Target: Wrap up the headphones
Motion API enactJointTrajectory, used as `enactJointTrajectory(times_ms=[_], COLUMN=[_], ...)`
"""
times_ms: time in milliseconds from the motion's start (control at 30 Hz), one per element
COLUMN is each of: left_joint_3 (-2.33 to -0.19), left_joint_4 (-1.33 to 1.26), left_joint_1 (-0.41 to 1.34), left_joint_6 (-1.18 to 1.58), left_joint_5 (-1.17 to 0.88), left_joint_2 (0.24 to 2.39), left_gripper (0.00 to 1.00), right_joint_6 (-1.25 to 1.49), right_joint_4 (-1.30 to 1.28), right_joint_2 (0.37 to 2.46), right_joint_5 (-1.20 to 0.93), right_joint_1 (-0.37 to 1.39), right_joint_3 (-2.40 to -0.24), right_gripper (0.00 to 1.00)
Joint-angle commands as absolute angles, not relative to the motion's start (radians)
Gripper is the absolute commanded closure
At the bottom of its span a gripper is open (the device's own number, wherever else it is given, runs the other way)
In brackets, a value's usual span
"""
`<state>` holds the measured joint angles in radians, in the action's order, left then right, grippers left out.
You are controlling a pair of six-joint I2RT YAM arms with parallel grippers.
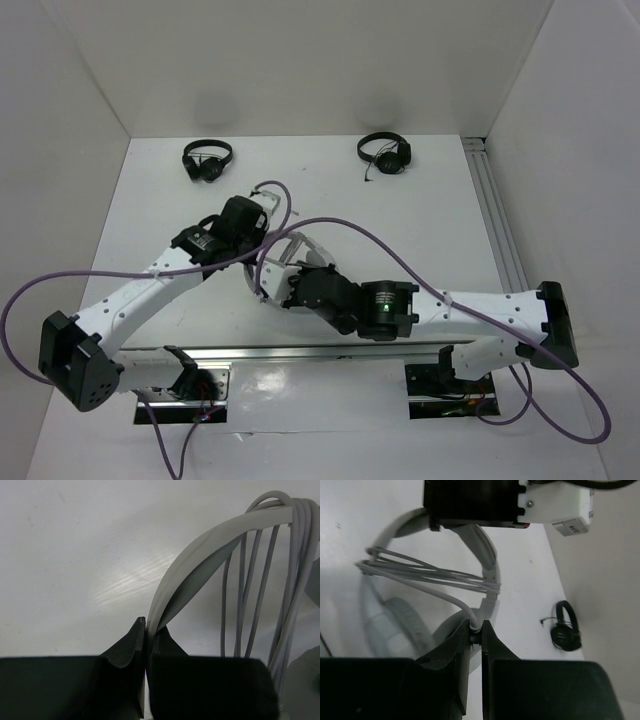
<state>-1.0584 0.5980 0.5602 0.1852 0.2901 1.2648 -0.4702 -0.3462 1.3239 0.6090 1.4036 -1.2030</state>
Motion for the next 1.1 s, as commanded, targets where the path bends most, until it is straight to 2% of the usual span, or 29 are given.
enactJointTrajectory(times_ms=[0,200,600,700,767,800,900,933,1067], left_joint_3=[-1.037,-1.028,-1.012,-1.045,-1.069,-1.078,-1.109,-1.123,-1.150], left_joint_4=[0.489,0.575,0.637,0.672,0.713,0.713,0.724,0.724,0.733], left_joint_1=[0.630,0.664,0.701,0.701,0.675,0.666,0.624,0.603,0.578], left_joint_6=[0.072,0.021,0.031,0.073,0.083,0.092,0.092,0.092,0.083], left_joint_5=[0.166,-0.058,-0.060,0.004,-0.008,-0.008,-0.012,-0.021,-0.089], left_joint_2=[1.183,1.173,1.138,1.192,1.218,1.218,1.229,1.229,1.229], left_gripper=[1.00,1.00,1.00,1.00,1.00,1.00,1.00,1.00,1.00], right_joint_6=[-0.618,-0.752,-0.684,-0.670,-0.661,-0.661,-0.670,-0.670,-0.638], right_joint_4=[-0.198,-0.080,-0.208,-0.251,-0.262,-0.262,-0.213,-0.201,-0.201], right_joint_2=[1.212,1.180,1.143,1.155,1.170,1.170,1.181,1.181,1.215], right_joint_5=[0.839,0.923,0.750,0.736,0.724,0.724,0.724,0.724,0.635], right_joint_1=[1.417,1.382,1.167,1.158,1.132,1.120,1.065,1.052,0.993], right_joint_3=[-1.149,-1.052,-1.062,-1.051,-1.063,-1.051,-1.017,-1.017,-1.017], right_gripper=[1.00,1.00,0.98,0.90,0.89,0.81,0.67,0.58,0.54])
